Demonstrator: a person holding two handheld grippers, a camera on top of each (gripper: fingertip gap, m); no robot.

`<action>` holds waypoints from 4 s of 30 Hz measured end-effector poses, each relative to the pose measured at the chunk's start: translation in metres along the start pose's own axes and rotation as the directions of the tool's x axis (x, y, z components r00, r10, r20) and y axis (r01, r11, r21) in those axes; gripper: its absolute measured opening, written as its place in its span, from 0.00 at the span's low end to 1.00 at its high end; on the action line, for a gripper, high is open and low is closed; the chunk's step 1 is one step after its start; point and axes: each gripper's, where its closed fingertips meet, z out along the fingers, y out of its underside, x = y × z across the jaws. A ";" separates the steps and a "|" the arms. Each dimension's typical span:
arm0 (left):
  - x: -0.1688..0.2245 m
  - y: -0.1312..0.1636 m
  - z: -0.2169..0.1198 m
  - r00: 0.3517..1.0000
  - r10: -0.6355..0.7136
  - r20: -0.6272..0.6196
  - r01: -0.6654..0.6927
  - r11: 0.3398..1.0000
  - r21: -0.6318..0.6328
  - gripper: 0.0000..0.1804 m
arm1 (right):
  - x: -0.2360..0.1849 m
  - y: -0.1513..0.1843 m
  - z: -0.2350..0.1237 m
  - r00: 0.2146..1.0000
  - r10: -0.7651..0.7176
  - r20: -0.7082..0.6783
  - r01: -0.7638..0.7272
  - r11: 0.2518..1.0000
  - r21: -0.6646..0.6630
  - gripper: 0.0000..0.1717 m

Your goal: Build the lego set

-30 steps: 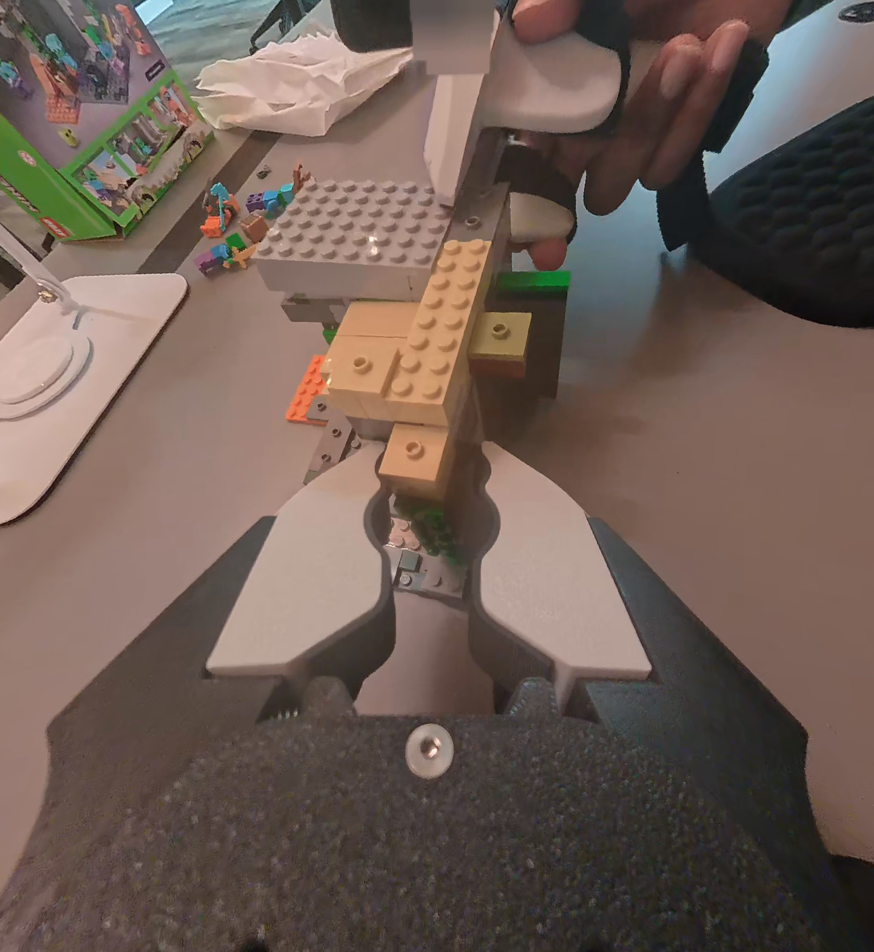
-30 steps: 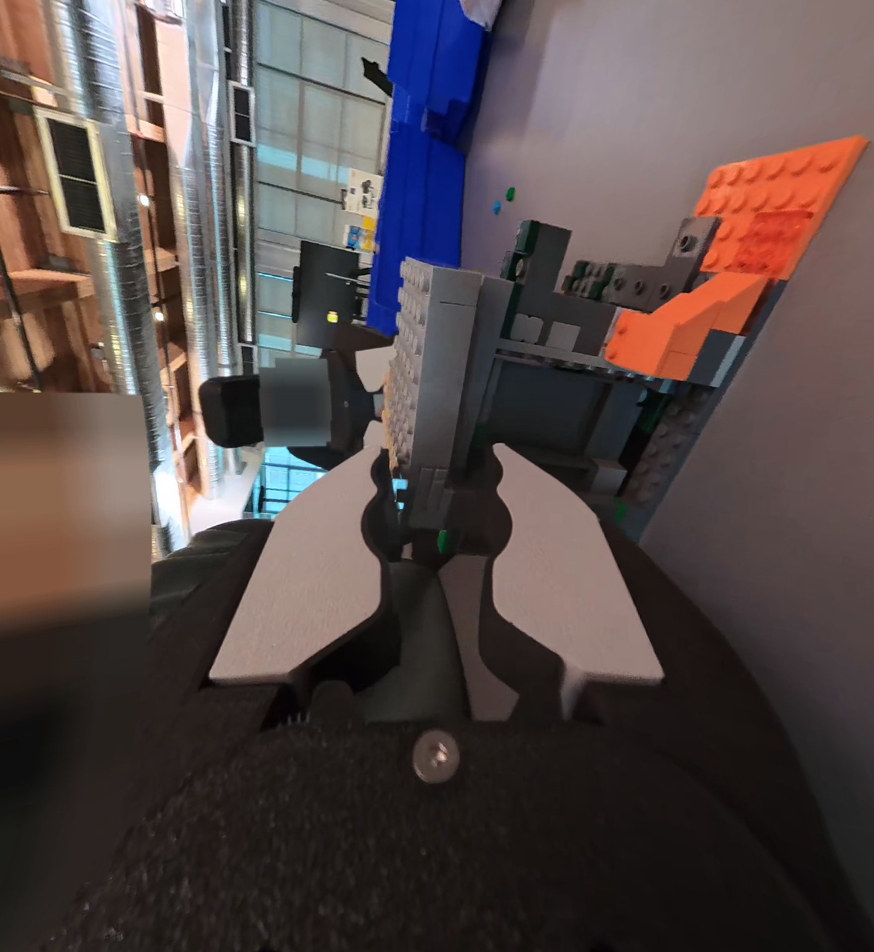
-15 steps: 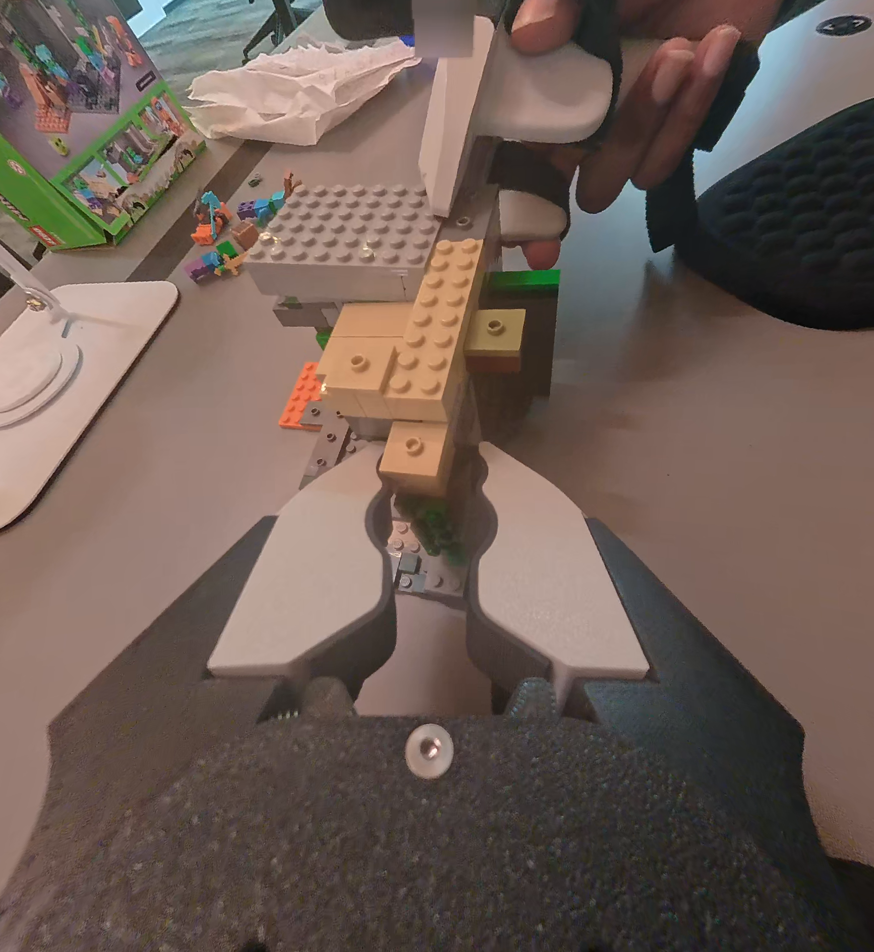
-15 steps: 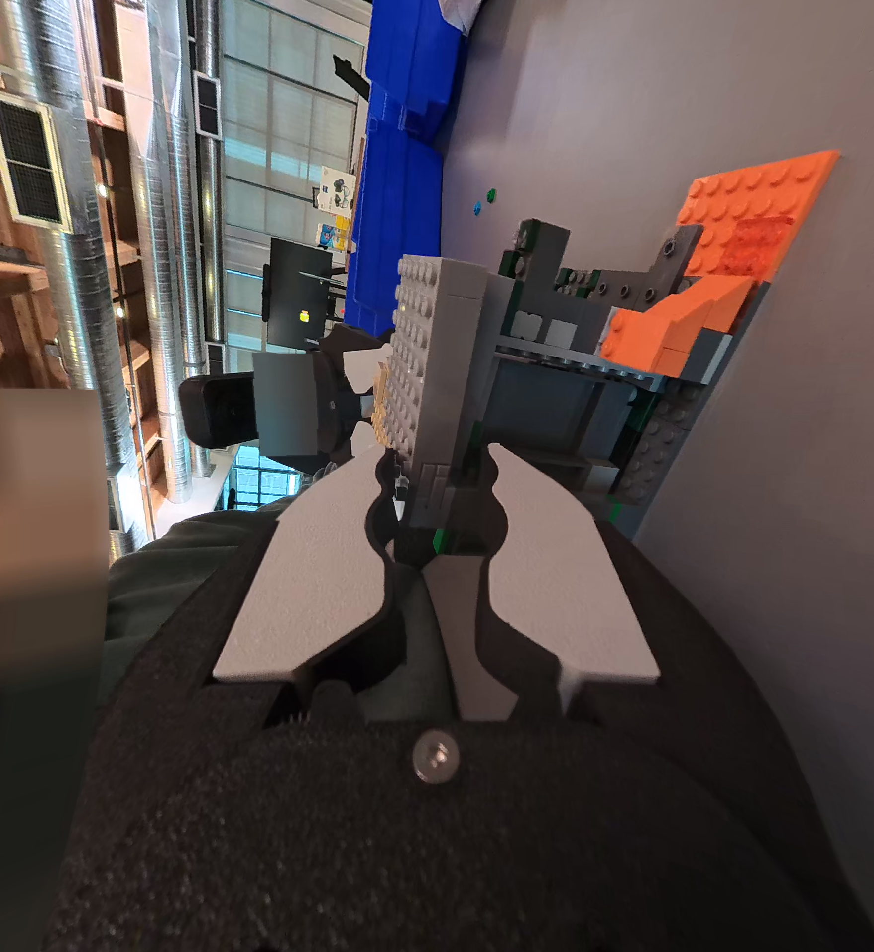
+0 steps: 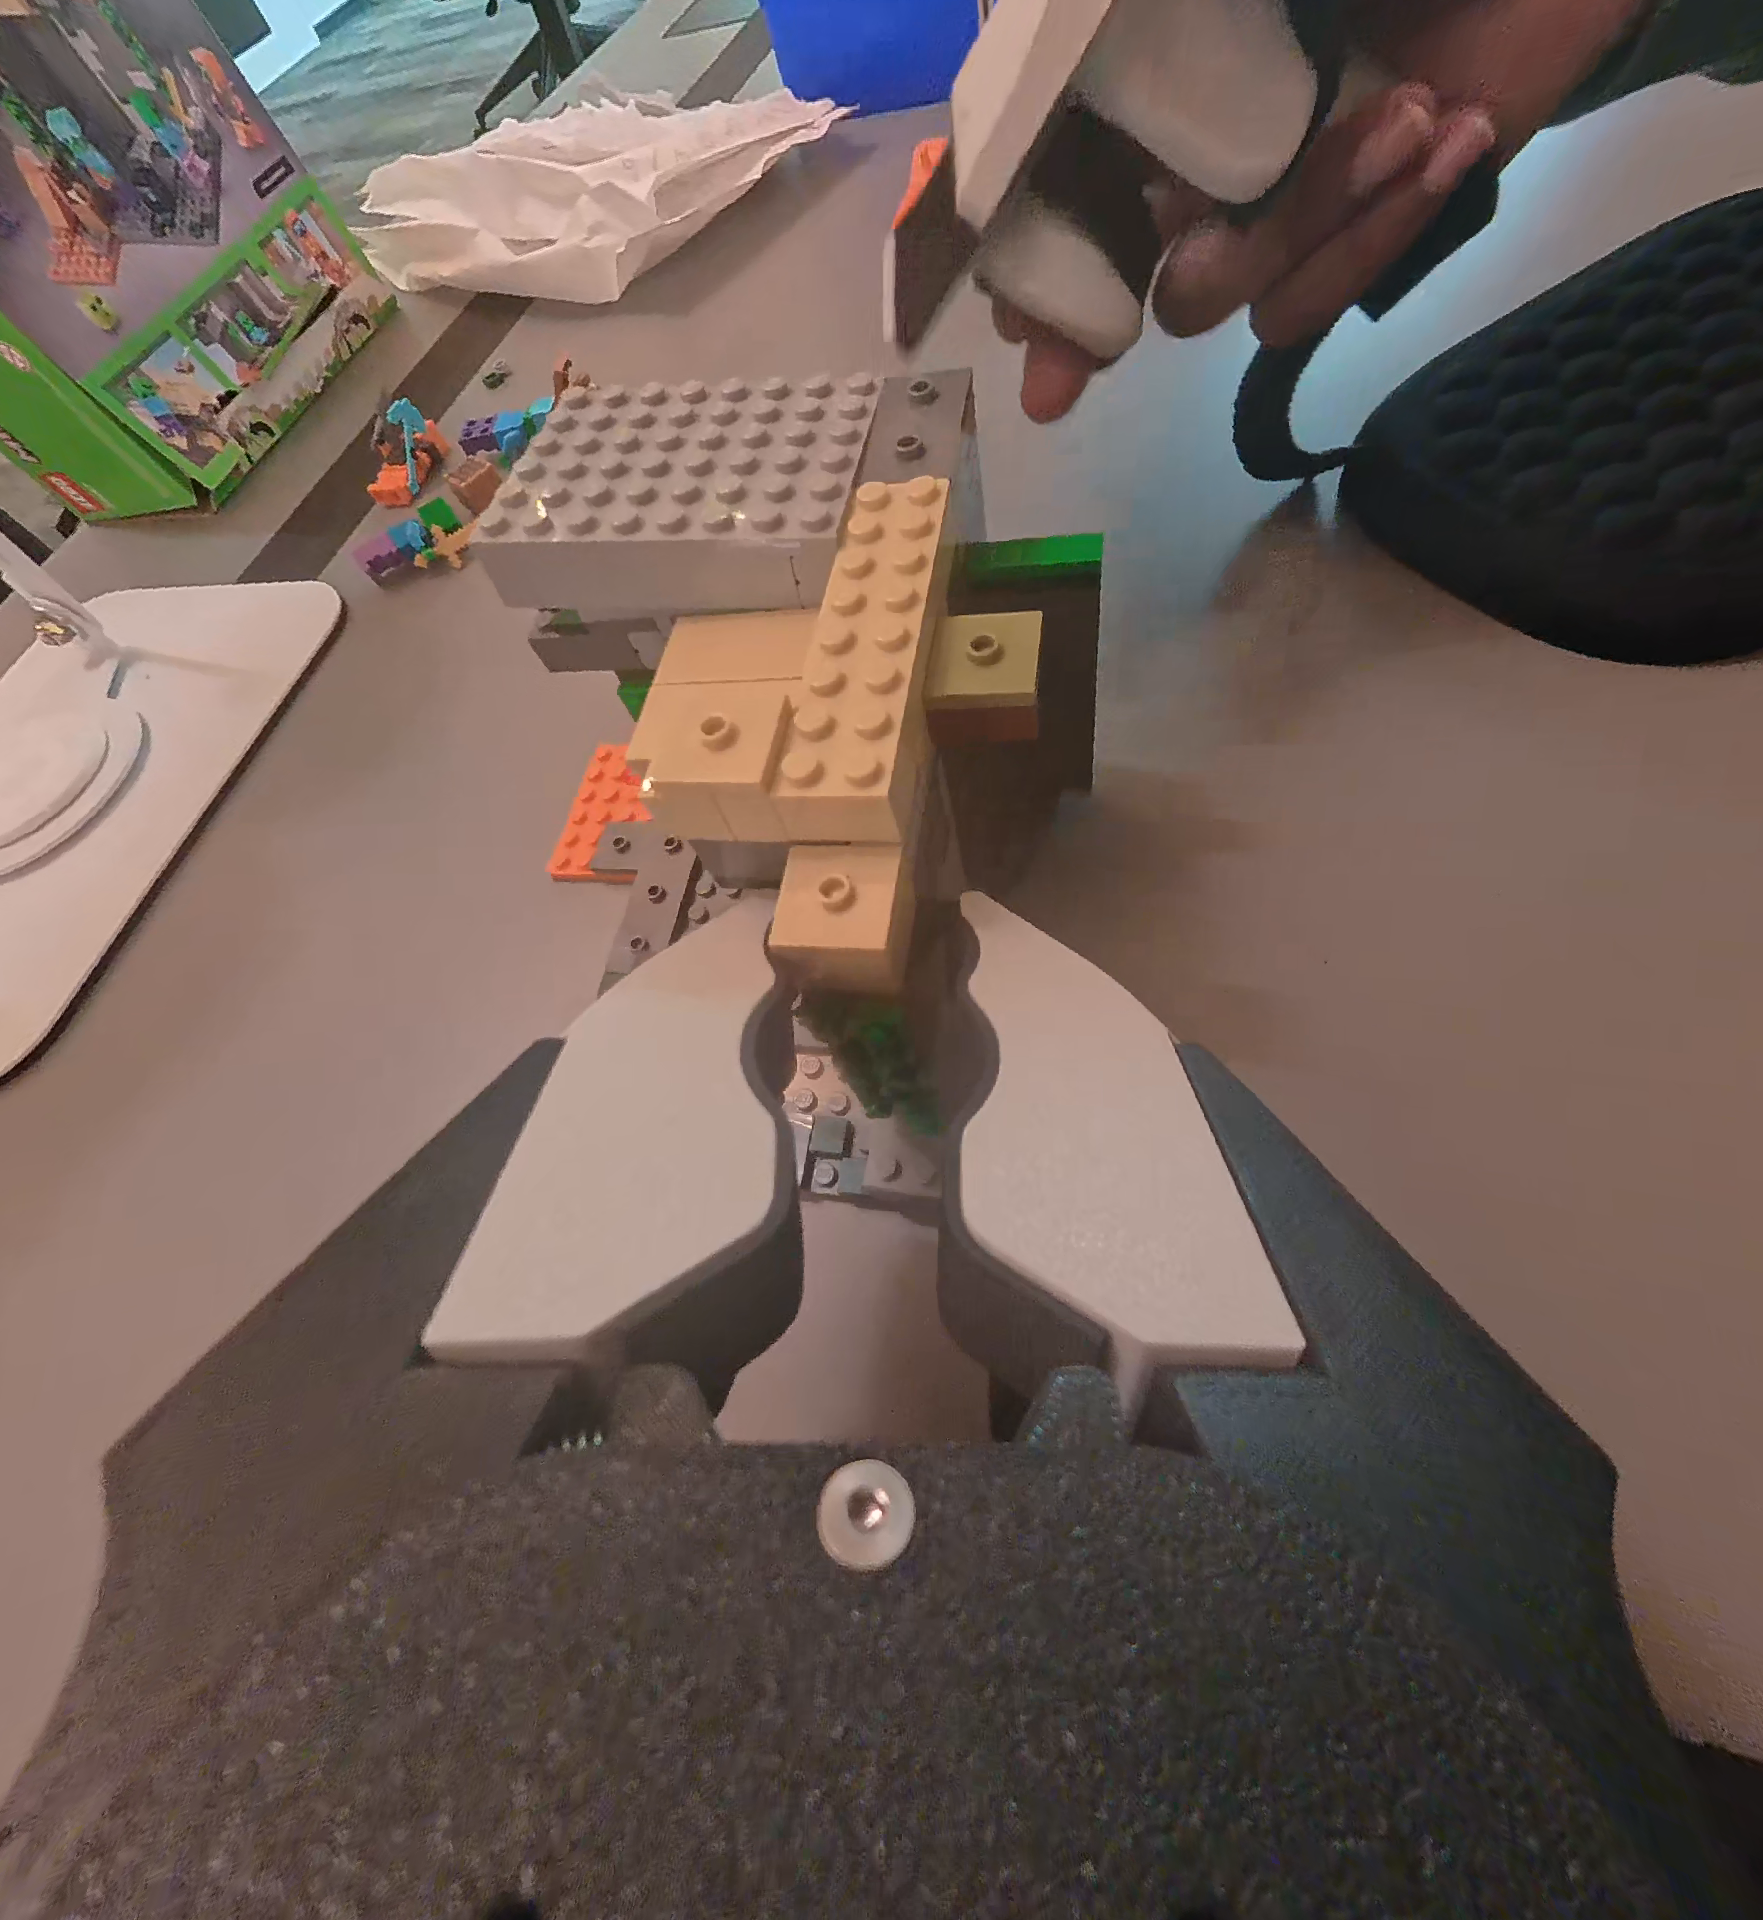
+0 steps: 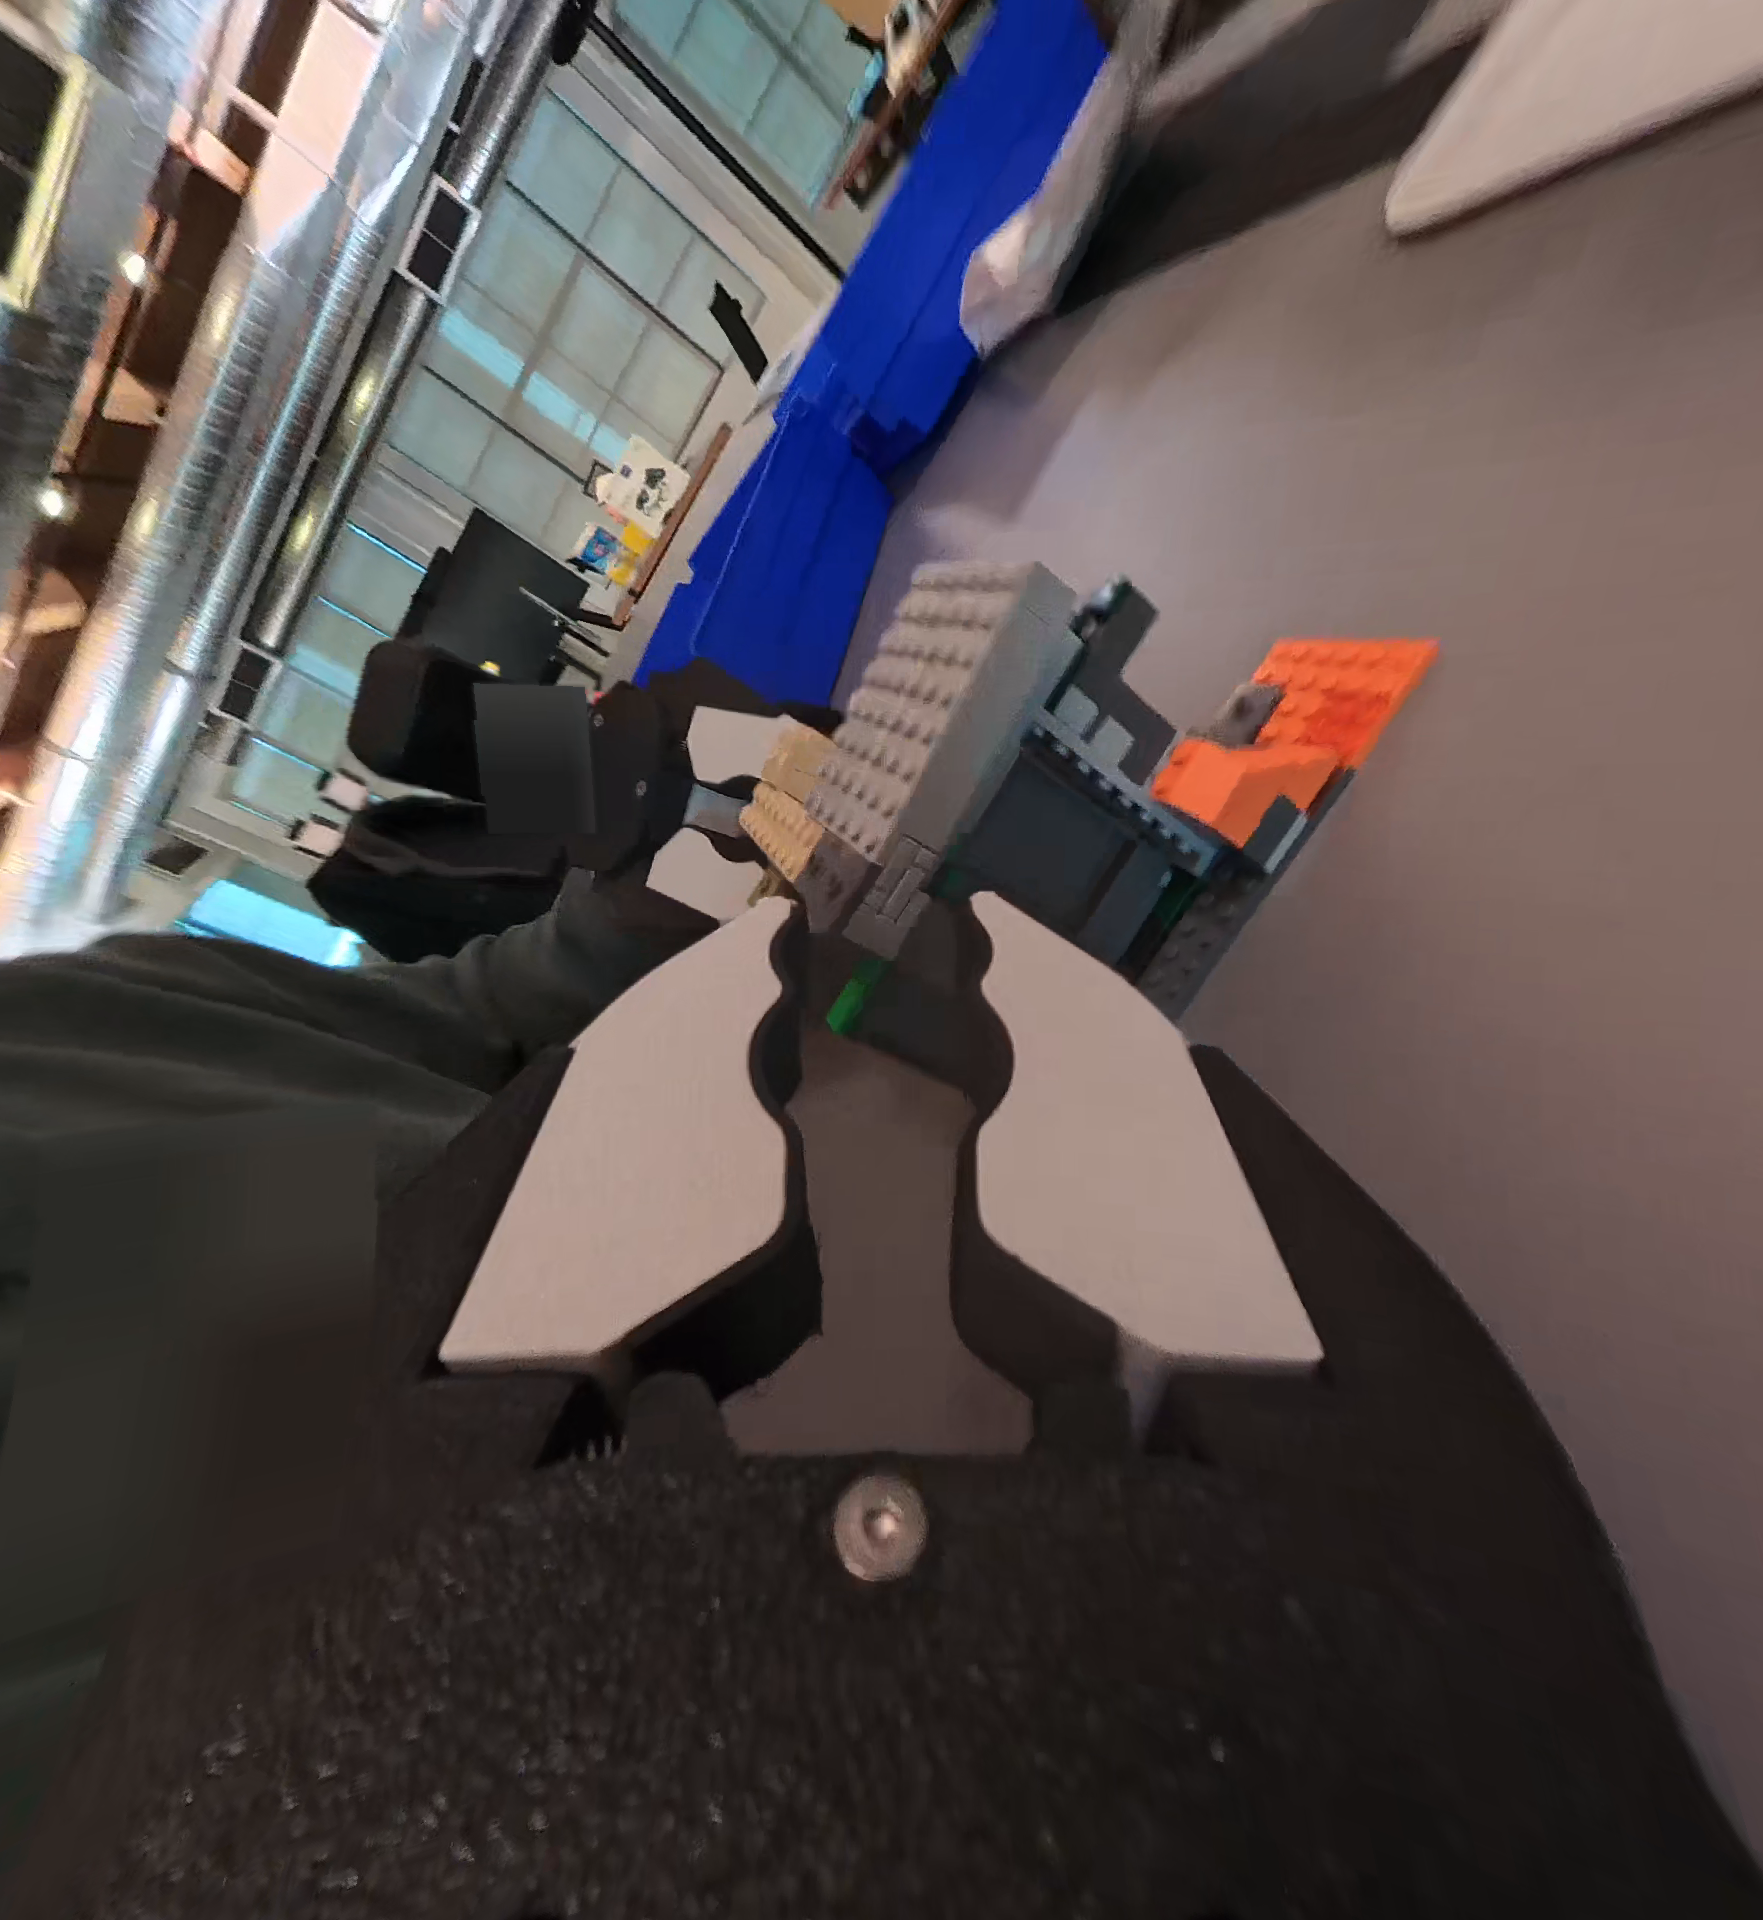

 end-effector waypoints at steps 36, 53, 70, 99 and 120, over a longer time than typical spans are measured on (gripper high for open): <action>-0.049 0.006 0.007 0.965 0.030 -0.260 -0.047 0.997 -0.059 0.19 | 0.034 -0.033 -0.017 0.728 -0.658 -0.191 0.673 0.740 0.014 0.16; -0.067 0.004 0.021 0.961 0.001 -0.276 -0.016 0.998 -0.054 0.20 | 0.067 -0.008 0.032 0.568 -0.803 0.180 0.814 0.517 -0.265 0.46; -0.070 0.000 0.030 0.944 0.010 -0.329 -0.032 0.998 -0.061 0.20 | 0.080 -0.020 0.042 0.553 -0.819 0.151 0.820 0.503 -0.273 0.46; -0.025 -0.070 -0.007 0.991 0.114 -0.066 -0.117 0.993 -0.027 0.18 | 0.019 0.058 -0.001 0.527 -0.790 0.313 0.847 0.460 -0.266 0.27; 0.007 -0.070 -0.004 0.970 0.198 -0.137 -0.210 0.974 -0.079 0.20 | -0.010 0.068 0.005 0.667 -0.629 0.399 0.739 0.624 -0.253 0.28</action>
